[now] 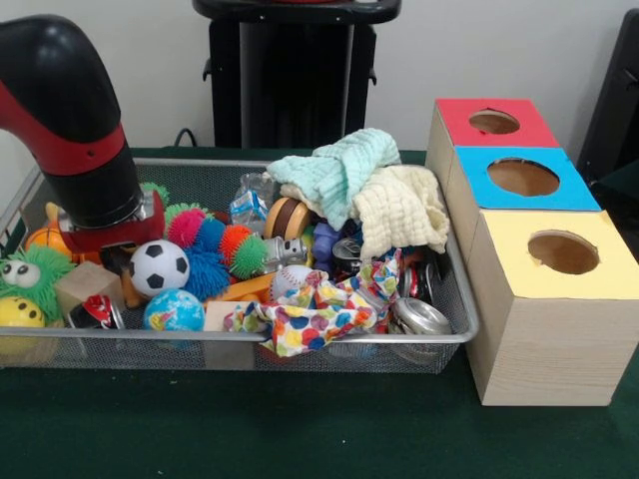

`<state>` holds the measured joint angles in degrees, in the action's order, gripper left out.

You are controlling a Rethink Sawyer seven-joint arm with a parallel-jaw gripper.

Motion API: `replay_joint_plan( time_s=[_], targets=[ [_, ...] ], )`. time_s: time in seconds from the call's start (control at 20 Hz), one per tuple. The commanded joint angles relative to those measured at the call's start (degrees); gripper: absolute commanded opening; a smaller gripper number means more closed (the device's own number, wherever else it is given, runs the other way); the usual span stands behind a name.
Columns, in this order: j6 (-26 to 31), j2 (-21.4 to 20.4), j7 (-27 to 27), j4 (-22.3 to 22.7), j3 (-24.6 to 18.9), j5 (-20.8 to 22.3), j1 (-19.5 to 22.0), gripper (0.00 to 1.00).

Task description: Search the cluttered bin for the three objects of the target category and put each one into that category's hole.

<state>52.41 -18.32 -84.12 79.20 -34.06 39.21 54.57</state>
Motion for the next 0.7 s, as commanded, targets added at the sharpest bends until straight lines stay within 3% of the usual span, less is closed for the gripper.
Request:
replay_joint_plan(
  time_s=[0.05, 0.25, 0.3, 0.5, 0.7],
  targets=[
    [-2.9, 3.2, 11.4, -4.7, -6.6, -3.0, -0.4, 1.0],
    [-4.8, 3.4, 11.9, -3.8, -7.5, -2.8, 0.5, 1.0],
    [-5.4, 3.8, 11.3, -3.5, -8.0, -3.2, 1.1, 0.0],
    [-7.7, 2.6, 8.8, -2.0, -7.4, -2.2, 1.0, 0.0],
    [-10.5, -1.3, 4.9, 2.3, -7.0, -1.5, 1.1, 0.0]
  ],
)
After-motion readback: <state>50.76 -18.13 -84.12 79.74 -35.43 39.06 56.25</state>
